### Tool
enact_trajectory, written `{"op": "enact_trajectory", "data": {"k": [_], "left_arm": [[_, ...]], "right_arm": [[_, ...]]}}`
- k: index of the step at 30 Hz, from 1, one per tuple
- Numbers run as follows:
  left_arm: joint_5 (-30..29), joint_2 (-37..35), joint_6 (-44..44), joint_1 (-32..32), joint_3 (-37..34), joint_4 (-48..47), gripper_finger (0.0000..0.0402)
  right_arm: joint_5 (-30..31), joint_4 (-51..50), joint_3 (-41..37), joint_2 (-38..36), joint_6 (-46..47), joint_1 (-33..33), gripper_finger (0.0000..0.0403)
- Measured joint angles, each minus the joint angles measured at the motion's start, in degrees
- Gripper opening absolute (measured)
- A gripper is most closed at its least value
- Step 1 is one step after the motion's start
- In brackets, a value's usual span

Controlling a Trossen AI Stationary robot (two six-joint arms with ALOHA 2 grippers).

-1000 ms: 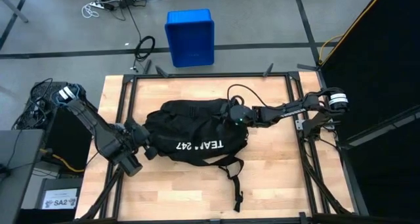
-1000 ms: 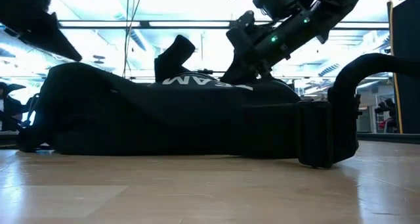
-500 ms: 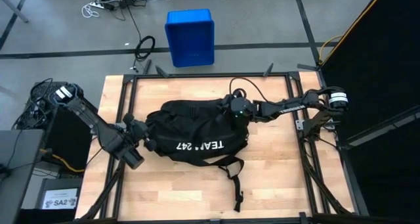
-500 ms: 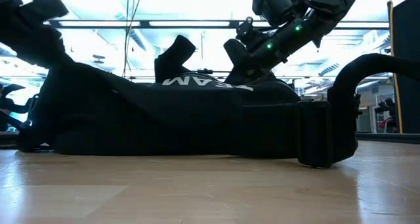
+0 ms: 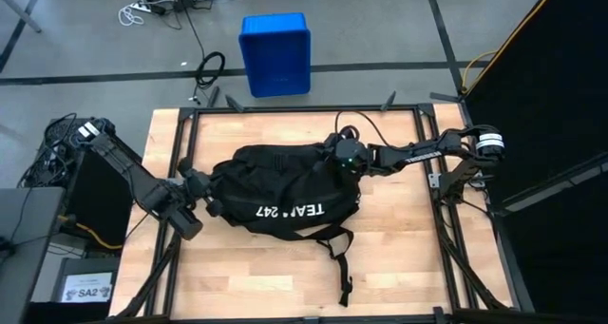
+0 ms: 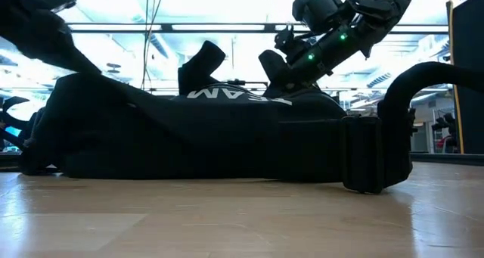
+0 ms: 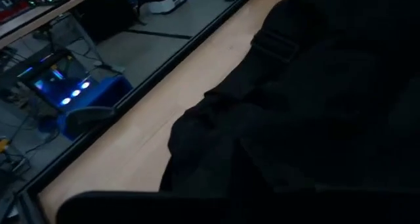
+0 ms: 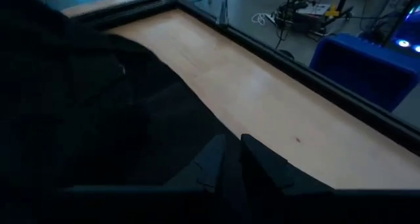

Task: Unpack backpack
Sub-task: Open the backpack

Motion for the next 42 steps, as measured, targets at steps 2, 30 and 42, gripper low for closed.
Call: {"op": "enact_trajectory", "data": {"k": [2, 30, 42], "left_arm": [[0.76, -0.74, 2.55, -0.02, -1.58, 3.31, 0.0000], [11.90, 2.75, 54.17, 6.69, -20.94, 96.16, 0.0000], [32.94, 6.87, 58.29, 26.31, -20.88, 104.95, 0.0000]], "right_arm": [[0.04, 0.21, 0.00, 0.00, 0.36, 0.00, 0.0026], [-0.15, 0.16, -0.33, 0.00, -0.94, 1.81, 0.0032], [-0.72, 2.83, -0.31, -0.07, -4.01, 1.88, 0.0028]]}}
